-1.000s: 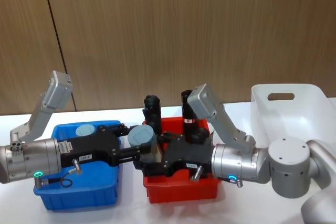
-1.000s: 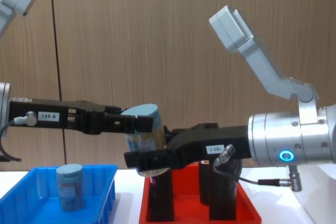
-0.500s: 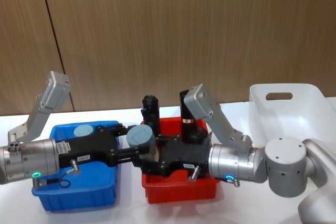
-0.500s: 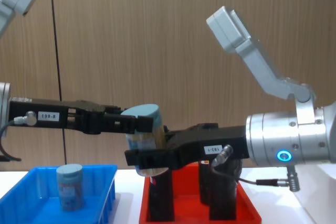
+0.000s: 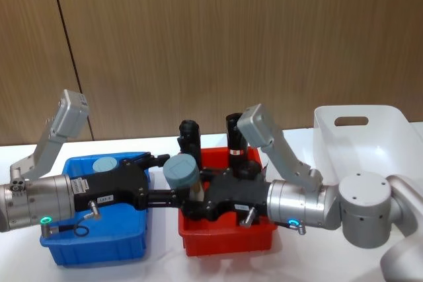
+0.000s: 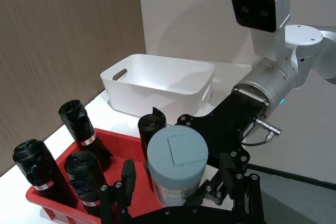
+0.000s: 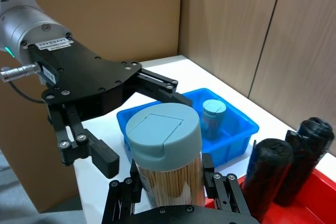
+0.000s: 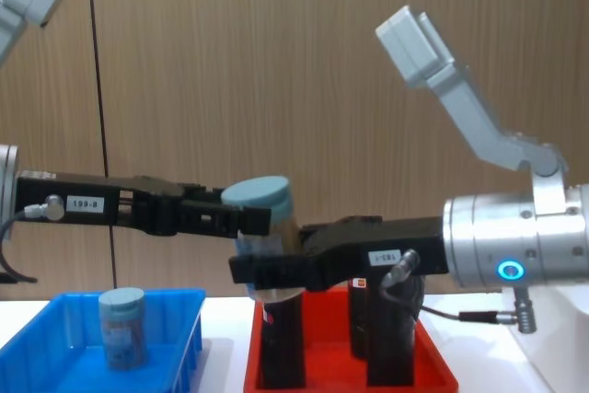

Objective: Pick the cotton swabs from the blue box and place them into the white box.

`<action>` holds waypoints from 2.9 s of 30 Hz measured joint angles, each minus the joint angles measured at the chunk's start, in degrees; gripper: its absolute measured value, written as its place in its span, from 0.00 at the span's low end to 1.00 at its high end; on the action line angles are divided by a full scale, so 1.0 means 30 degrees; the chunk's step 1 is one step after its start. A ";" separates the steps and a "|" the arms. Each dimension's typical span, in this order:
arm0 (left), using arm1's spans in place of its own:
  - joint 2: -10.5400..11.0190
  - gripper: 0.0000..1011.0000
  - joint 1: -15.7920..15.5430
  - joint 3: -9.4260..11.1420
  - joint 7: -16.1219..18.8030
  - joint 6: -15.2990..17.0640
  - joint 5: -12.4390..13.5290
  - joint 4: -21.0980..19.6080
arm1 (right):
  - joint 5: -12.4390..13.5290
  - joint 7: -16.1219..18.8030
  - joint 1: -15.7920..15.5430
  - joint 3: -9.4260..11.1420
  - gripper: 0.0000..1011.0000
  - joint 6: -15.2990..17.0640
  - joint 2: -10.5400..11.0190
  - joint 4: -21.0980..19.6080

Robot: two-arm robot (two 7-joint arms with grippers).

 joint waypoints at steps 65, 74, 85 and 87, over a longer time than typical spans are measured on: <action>0.0001 0.99 0.0000 -0.0001 0.0001 -0.0002 0.0001 -0.0001 | 0.0616 -0.8000 0.1048 0.4937 0.65 -0.0491 0.4432 0.3509; 0.0000 0.99 0.0000 -0.0001 0.0001 -0.0002 0.0001 0.0000 | -0.0008 -0.8036 0.1519 0.4846 0.72 -0.0524 0.4387 0.4942; 0.0001 0.99 0.0000 -0.0001 0.0001 -0.0002 0.0000 -0.0001 | -0.0215 -0.8076 0.1772 0.4781 0.99 -0.0672 0.4342 0.5618; 0.0001 0.99 0.0000 0.0000 0.0001 -0.0001 0.0001 -0.0001 | -0.0222 -0.8081 0.1785 0.4778 0.99 -0.0690 0.4338 0.5645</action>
